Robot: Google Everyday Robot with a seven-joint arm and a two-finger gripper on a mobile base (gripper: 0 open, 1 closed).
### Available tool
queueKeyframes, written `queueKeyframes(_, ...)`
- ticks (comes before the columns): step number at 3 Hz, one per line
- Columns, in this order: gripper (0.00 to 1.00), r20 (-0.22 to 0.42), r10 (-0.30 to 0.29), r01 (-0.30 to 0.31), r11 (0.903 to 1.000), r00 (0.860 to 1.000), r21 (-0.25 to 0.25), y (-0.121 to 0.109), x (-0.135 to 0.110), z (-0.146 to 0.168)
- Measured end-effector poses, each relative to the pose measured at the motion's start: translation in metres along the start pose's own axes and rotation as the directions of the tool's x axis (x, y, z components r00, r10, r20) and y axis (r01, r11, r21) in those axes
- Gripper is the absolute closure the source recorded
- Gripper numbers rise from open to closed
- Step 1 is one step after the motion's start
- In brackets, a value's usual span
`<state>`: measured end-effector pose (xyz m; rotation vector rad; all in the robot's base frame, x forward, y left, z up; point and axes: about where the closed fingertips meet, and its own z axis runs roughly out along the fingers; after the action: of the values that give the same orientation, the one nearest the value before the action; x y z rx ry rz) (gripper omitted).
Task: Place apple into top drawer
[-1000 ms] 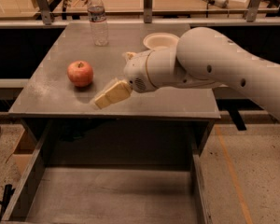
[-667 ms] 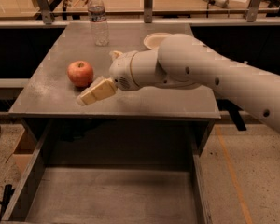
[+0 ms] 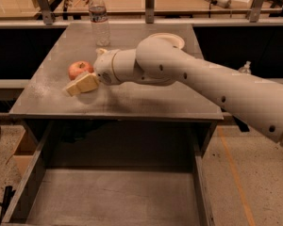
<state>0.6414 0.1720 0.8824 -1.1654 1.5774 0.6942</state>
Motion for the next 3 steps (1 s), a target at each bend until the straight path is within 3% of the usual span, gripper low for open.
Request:
queueKeyframes(1,0.19,-0.001,0.001,-0.001,0.999,1.0,-0.046,-0.004,0.008,0.03)
queueKeyframes(3,0.65,0.009,-0.036,0.037,0.9946,0.999,-0.096,-0.01,0.026,0.039)
